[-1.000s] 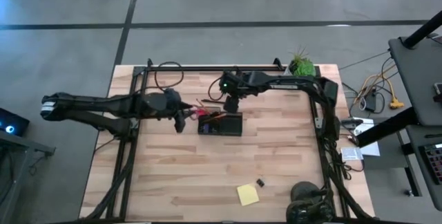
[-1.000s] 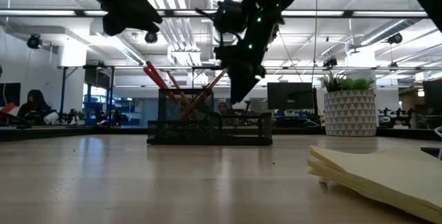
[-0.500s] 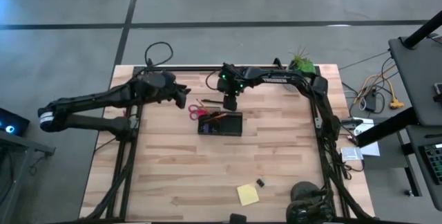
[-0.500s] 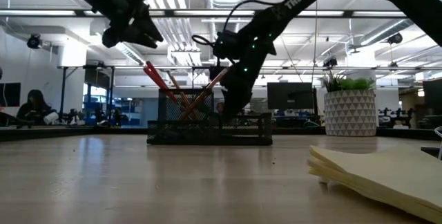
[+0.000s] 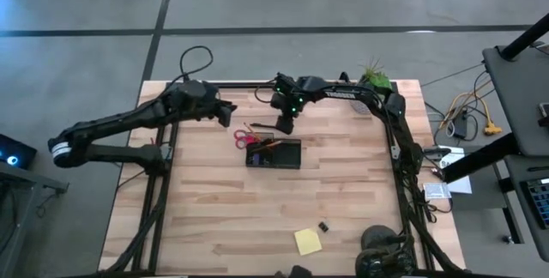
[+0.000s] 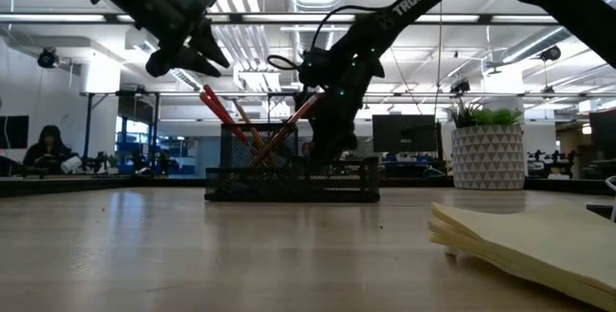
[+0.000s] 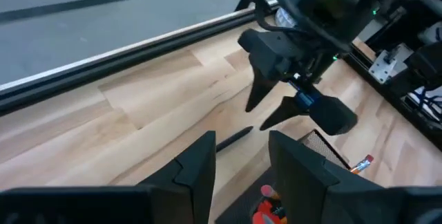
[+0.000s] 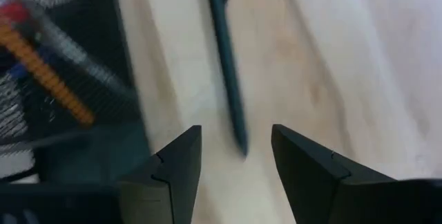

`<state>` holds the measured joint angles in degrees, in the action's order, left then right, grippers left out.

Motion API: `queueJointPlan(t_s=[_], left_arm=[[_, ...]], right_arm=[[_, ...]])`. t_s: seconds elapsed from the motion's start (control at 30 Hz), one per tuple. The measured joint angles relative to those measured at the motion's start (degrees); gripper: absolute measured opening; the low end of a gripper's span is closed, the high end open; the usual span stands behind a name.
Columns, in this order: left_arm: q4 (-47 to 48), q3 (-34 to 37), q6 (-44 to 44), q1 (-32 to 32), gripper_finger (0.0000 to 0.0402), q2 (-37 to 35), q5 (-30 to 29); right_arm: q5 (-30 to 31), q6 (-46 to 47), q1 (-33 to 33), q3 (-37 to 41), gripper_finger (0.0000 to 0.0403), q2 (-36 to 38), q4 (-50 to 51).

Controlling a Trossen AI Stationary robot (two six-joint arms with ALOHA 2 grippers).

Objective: Pick and place office supplies into organizer
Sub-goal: Put the pen into the top left section of the desk organizer

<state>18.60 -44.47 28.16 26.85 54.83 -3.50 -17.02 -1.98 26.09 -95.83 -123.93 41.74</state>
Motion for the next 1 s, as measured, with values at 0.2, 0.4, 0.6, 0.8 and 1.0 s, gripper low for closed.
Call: queueJointPlan(t_s=[0.2, 0.4, 0.6, 0.8, 1.0], left_arm=[[-0.6, 0.0, 0.0, 0.2, 0.0118, 1.1, 0.4], [-2.1, 0.0, 0.0, 0.6, 0.0118, 2.2, 2.2], [-1.5, 0.0, 0.4, 1.7, 0.0118, 2.3, 2.5], [2.1, 0.0, -6.8, 9.1, 0.0118, 4.8, 10.8], [0.9, 0.0, -13.8, 18.3, 0.0115, 13.3, 25.9]], right_arm=[[6.9, -3.3, -0.1, -6.1, 0.0169, 0.0, 7.7], [8.1, -5.2, 1.5, -16.0, 0.0166, -2.8, 8.6], [16.5, -2.2, 0.6, -31.4, 0.0169, -11.5, 17.0], [13.2, 0.1, 0.4, -38.1, 0.0168, -16.1, 31.4], [9.3, 3.6, 0.2, -36.5, 0.0164, -11.7, 31.0]])
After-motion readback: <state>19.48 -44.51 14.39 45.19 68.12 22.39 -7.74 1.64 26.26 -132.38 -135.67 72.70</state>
